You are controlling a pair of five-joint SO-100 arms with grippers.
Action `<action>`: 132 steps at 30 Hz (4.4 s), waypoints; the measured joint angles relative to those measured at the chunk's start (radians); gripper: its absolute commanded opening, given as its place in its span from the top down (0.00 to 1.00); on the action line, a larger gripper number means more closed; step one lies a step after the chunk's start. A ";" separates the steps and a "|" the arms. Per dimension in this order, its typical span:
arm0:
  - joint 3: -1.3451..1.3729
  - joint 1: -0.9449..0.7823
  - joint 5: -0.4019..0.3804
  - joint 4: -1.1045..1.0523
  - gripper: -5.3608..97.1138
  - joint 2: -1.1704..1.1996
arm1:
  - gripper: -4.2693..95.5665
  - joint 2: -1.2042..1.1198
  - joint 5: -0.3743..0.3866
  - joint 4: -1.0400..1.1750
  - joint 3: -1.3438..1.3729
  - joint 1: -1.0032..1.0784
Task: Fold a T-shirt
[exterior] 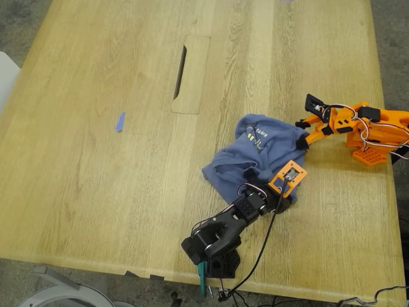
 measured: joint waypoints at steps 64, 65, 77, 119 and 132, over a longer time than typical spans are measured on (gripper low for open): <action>0.028 -0.460 0.060 -0.351 0.91 -0.183 | 0.92 -1.296 -0.041 -0.931 -0.449 -0.235; 0.044 -0.472 0.060 -0.351 0.91 -0.164 | 0.92 -1.279 -0.041 -0.937 -0.423 -0.235; 0.270 -0.623 0.060 -0.342 0.91 0.087 | 0.92 -0.874 -0.038 -0.739 -0.183 -0.178; -0.008 -0.499 0.112 -0.258 0.95 -0.066 | 0.92 -1.249 -0.083 -0.721 -0.732 -0.176; -0.011 -0.537 0.098 -0.586 0.95 -0.426 | 0.92 -1.513 -0.034 -0.762 -0.721 -0.173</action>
